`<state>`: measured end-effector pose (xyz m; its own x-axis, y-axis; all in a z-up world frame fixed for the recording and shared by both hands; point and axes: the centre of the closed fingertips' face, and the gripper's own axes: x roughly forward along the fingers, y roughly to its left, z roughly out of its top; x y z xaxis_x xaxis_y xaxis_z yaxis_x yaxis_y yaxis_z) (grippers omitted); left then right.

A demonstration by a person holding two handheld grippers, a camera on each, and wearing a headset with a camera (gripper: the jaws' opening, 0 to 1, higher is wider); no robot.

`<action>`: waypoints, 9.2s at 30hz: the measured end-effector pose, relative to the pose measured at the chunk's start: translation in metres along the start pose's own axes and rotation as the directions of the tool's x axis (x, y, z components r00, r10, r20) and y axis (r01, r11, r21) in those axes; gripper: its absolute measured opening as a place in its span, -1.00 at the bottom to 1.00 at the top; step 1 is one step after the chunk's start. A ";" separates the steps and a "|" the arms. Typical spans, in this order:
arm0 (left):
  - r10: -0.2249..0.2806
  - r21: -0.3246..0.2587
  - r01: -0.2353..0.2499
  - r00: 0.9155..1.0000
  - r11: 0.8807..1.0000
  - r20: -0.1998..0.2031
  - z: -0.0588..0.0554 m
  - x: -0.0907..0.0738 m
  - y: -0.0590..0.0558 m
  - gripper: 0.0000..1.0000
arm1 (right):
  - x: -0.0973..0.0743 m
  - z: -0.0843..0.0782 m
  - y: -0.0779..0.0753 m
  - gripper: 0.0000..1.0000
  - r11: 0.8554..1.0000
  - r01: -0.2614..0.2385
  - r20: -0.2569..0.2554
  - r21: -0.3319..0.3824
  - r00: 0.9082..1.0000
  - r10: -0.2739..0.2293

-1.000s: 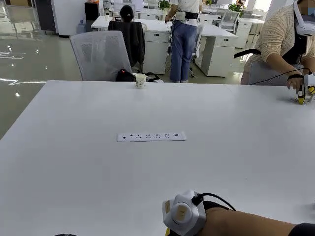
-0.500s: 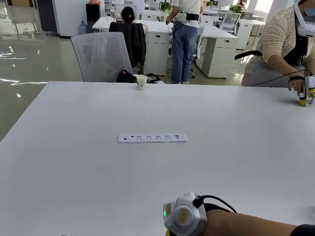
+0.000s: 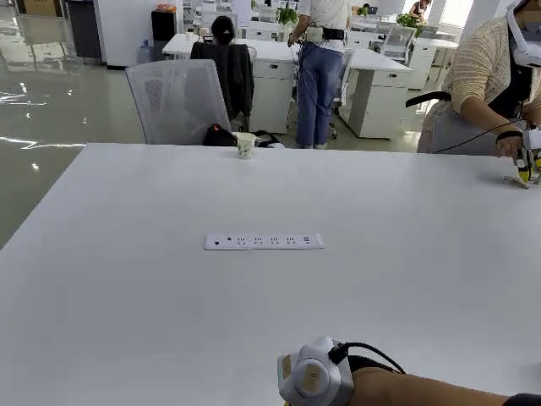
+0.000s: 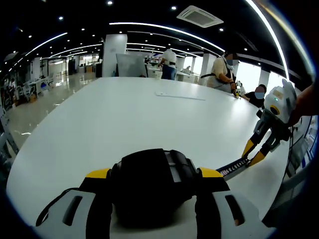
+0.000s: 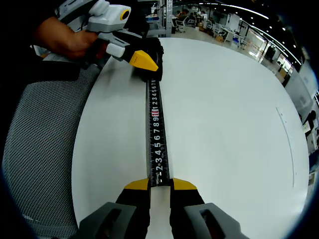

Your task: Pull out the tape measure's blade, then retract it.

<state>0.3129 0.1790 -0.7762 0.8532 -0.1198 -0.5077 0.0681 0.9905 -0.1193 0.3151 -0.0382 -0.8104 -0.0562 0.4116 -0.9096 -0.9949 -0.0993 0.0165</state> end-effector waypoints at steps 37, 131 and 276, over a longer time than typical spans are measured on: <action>-0.018 0.012 0.018 1.000 1.000 -0.016 -0.001 -0.001 0.000 0.23 | 0.006 0.013 0.001 -0.79 1.000 -0.001 0.011 0.024 1.000 0.000; -0.040 0.043 0.043 0.996 0.998 -0.083 -0.004 -0.001 0.000 0.23 | 0.027 0.059 0.008 -0.78 0.999 -0.012 0.064 0.041 0.998 0.010; -0.094 -0.053 0.089 0.990 0.995 -0.109 -0.003 -0.001 0.002 0.22 | 0.058 0.130 0.009 -0.79 0.998 -0.044 0.206 0.052 0.978 0.032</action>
<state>0.3107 0.1807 -0.7785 0.7812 -0.2192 -0.5846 0.1164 0.9710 -0.2086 0.2924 0.1027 -0.8089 -0.1040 0.5858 -0.8038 -0.9945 -0.0700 0.0777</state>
